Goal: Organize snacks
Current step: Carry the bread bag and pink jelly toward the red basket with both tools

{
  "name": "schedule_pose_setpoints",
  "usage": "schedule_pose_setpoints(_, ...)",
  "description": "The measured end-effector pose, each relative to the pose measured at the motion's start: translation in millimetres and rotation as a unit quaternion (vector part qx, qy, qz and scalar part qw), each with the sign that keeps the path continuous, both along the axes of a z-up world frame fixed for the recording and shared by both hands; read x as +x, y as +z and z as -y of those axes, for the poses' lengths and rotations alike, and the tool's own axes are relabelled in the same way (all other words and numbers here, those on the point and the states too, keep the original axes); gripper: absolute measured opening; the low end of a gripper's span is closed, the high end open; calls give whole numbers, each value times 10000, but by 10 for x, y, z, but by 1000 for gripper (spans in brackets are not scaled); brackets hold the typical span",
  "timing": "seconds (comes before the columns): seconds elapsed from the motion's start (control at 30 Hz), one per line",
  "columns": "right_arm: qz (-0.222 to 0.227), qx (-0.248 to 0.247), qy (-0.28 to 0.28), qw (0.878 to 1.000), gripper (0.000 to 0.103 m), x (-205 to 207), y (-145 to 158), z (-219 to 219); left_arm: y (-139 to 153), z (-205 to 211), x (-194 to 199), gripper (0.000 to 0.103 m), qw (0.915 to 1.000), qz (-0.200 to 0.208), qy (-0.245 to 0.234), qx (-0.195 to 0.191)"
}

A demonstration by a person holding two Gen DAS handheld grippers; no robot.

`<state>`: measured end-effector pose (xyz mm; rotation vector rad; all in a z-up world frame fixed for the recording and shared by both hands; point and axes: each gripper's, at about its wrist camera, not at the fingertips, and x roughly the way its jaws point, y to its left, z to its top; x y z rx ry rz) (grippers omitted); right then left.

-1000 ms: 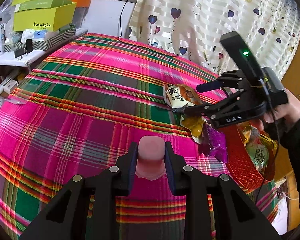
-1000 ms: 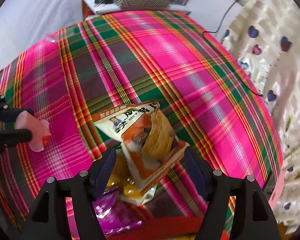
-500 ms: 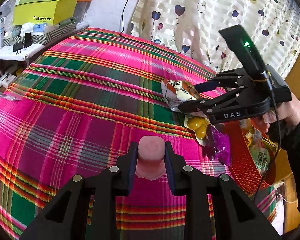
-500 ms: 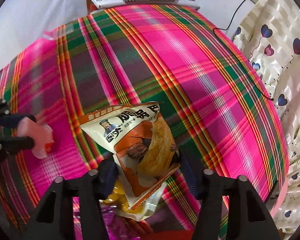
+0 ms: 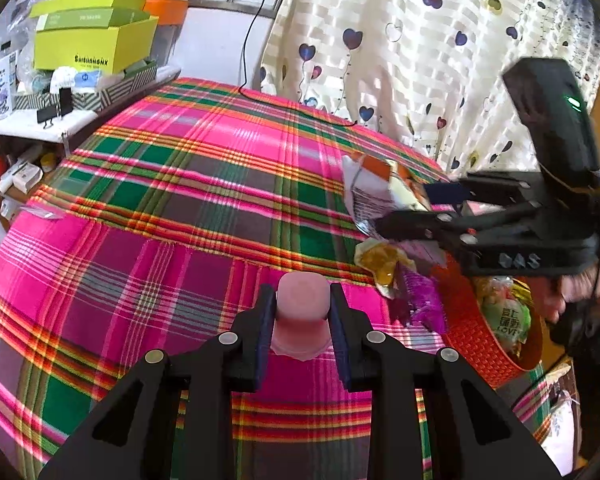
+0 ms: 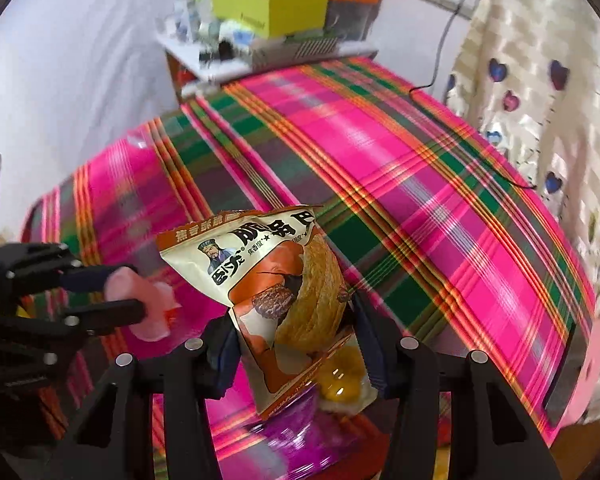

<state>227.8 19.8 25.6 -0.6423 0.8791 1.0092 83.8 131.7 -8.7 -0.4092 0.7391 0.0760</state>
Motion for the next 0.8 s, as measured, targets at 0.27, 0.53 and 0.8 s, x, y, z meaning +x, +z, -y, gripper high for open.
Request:
schedule_pose_setpoints(0.27, 28, 765, -513, 9957, 50, -471, 281, 464, 230, 216, -122, 27, 9996, 205, -155, 151)
schedule_pose_setpoints(0.53, 110, 1237, -1134, 9858, 50, -705, 406, 962, 433, 486, -221, 27, 9982, 384, -375, 255)
schedule_pose_setpoints(0.8, 157, 1645, -1712, 9713, 50, -814, 531, 1575, 569, 738, -235, 27, 9965, 497, -585, 334)
